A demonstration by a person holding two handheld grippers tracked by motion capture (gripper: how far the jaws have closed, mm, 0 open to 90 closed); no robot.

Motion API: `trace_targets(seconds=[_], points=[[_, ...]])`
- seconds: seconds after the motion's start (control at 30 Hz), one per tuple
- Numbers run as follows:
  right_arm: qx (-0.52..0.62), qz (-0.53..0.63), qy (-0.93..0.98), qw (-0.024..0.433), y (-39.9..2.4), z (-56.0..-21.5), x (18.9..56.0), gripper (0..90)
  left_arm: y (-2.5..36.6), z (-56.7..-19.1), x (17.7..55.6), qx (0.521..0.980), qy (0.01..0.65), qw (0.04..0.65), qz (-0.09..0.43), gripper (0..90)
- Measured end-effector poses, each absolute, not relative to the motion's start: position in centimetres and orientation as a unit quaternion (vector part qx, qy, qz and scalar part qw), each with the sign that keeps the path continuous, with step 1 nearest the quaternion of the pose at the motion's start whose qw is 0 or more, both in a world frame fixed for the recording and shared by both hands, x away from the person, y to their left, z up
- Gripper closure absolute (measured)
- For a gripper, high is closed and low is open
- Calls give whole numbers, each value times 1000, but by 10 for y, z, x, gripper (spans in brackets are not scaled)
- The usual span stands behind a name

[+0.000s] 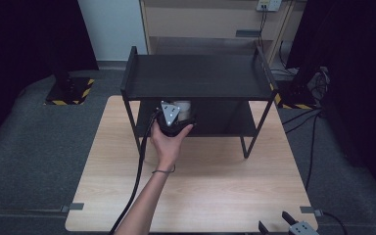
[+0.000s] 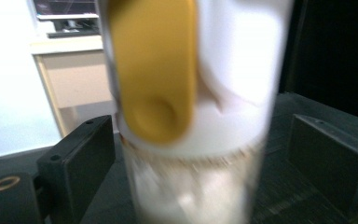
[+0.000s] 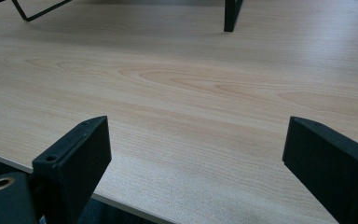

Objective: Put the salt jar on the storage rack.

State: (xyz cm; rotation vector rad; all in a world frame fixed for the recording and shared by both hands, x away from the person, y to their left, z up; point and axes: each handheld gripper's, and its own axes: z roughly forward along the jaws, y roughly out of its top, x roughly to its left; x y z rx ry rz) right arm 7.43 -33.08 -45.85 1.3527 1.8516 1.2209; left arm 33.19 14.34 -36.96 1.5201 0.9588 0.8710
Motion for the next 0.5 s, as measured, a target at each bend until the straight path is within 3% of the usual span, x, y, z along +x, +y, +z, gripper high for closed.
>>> trace_targets(seconds=[0.3,0.5], points=[[502,453,687,266,-330,-459,75,78,165,-380,308,645,384,540,380,72],[502,453,687,267,-330,-458,74,78,182,-383,287,679,352,527,370,63]])
